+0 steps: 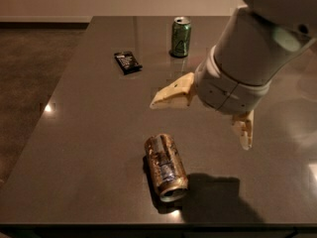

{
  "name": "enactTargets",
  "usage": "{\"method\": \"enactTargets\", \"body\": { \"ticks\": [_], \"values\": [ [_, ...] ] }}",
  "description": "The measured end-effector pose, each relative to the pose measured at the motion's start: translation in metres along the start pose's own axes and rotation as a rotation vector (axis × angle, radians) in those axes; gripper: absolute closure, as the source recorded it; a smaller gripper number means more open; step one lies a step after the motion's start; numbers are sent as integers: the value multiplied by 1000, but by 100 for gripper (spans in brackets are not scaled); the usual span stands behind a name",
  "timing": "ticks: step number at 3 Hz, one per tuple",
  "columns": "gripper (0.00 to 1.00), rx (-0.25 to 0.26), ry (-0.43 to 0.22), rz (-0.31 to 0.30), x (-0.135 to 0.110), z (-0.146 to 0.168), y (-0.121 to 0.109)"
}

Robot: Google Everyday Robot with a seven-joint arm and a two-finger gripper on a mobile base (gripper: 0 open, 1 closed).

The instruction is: Place orange can upright

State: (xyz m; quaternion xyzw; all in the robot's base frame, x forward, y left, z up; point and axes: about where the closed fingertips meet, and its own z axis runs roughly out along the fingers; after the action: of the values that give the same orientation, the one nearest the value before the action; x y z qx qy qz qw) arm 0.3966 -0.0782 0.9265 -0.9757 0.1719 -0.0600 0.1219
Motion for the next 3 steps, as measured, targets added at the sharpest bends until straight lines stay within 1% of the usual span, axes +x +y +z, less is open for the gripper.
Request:
{"method": "enactTargets", "body": {
  "ticks": [1,2,3],
  "values": [
    [0,-28,-10,-129,-25,7,-1],
    [0,-48,-7,-213,-43,15,-3],
    [0,-62,-5,-241,-47,26,-10]
  ]
}}
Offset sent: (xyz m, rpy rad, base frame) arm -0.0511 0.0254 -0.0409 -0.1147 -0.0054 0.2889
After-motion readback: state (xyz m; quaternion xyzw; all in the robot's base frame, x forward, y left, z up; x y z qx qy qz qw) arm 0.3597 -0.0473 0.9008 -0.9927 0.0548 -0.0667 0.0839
